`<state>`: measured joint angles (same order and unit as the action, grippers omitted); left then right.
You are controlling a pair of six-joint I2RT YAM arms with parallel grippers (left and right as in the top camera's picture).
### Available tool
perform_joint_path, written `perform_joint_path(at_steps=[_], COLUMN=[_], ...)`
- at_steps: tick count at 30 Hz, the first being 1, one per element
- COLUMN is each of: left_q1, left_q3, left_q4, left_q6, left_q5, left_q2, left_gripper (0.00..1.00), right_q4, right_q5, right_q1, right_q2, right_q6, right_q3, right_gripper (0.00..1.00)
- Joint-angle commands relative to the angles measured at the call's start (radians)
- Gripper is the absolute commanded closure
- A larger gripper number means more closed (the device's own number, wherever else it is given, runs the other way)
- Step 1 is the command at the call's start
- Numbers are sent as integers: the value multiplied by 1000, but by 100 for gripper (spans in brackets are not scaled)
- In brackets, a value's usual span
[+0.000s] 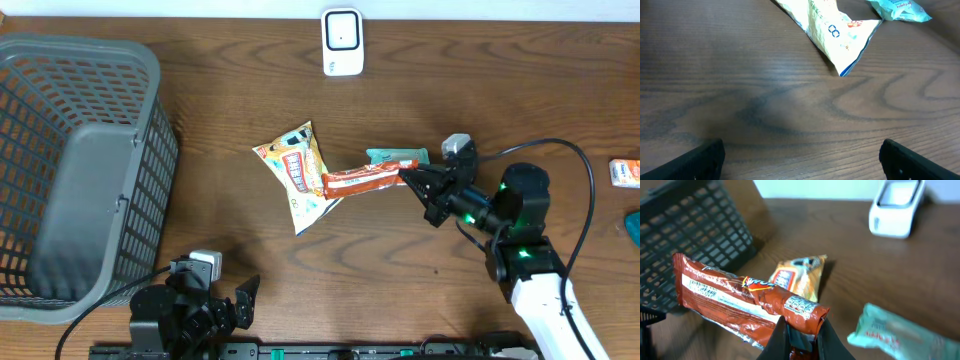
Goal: Scan the item barcode
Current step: 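Grasp the red snack bar and lift it with the right gripper, then swing the red snack bar up to the white scanner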
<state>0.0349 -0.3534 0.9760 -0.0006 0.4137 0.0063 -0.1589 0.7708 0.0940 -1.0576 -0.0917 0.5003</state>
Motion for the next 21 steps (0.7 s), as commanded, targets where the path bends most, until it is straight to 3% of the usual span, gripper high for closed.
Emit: perform_joint_path(at_steps=[1,11,15,21], left_q1=[4,4,4,4], left_q3=[0,0,0,0], left_q4=[12,12,12,12], left_q6=[-1,-1,-1,-1], left_q5=[9,9,9,9], left_q2=[-2,-2,-2,-2], left_gripper=[1,1,1,2], right_q4=[-41,-62,-54,-54], right_q5=[51,35,-124,-549], right_q1=[5,5,6,45], right_q2=[53,80,80,79], right_q6=[67,93,63,106], right_q3=[21,21,21,39], right_gripper=[99,99,99,99])
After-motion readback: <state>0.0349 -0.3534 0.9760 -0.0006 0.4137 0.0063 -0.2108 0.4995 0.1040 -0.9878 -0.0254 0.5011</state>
